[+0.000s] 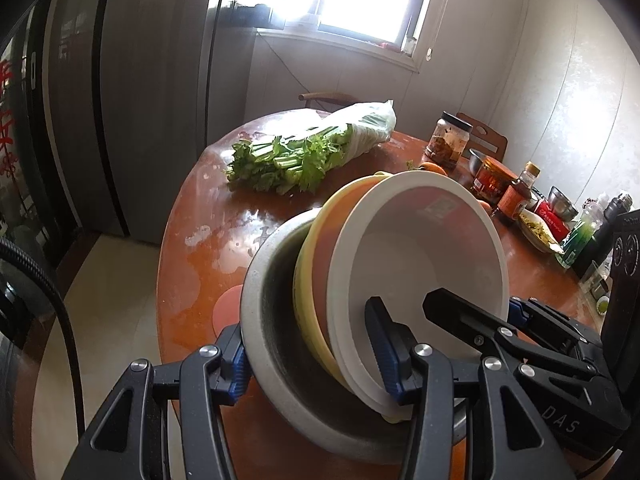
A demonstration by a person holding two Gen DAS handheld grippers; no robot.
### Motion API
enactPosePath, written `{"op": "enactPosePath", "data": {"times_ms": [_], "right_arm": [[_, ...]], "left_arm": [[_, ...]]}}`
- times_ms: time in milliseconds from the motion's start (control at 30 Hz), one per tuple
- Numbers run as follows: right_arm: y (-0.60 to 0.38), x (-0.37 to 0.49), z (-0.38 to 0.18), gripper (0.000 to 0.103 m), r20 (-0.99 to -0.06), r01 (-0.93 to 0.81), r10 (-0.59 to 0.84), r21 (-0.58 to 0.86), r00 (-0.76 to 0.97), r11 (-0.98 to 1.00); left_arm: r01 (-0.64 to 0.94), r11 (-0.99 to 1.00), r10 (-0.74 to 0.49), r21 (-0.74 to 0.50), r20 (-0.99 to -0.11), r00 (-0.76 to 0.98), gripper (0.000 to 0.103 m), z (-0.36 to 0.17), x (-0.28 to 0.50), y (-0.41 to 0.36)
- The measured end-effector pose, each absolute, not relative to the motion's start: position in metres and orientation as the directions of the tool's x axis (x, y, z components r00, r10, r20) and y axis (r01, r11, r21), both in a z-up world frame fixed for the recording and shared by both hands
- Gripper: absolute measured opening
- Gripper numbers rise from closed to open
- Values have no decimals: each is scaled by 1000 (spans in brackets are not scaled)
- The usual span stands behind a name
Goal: Organize plates and bowls
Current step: 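Lift the nested steel bowl set and carry it toward the pink plate stack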
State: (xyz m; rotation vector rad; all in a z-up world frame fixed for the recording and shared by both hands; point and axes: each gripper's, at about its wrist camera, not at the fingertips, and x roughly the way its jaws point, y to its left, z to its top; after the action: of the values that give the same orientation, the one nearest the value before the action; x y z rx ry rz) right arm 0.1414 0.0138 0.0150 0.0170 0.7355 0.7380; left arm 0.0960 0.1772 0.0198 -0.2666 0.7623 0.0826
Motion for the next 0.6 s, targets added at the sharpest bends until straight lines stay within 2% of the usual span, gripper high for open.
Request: {"op": "enactPosePath", "data": {"times_ms": [600], "right_arm": [[16,144,7,44,-613,-594,609,267,503,759]], "left_arm": [[-167,967,-12,-192,-691,723,51,11,100,176]]}}
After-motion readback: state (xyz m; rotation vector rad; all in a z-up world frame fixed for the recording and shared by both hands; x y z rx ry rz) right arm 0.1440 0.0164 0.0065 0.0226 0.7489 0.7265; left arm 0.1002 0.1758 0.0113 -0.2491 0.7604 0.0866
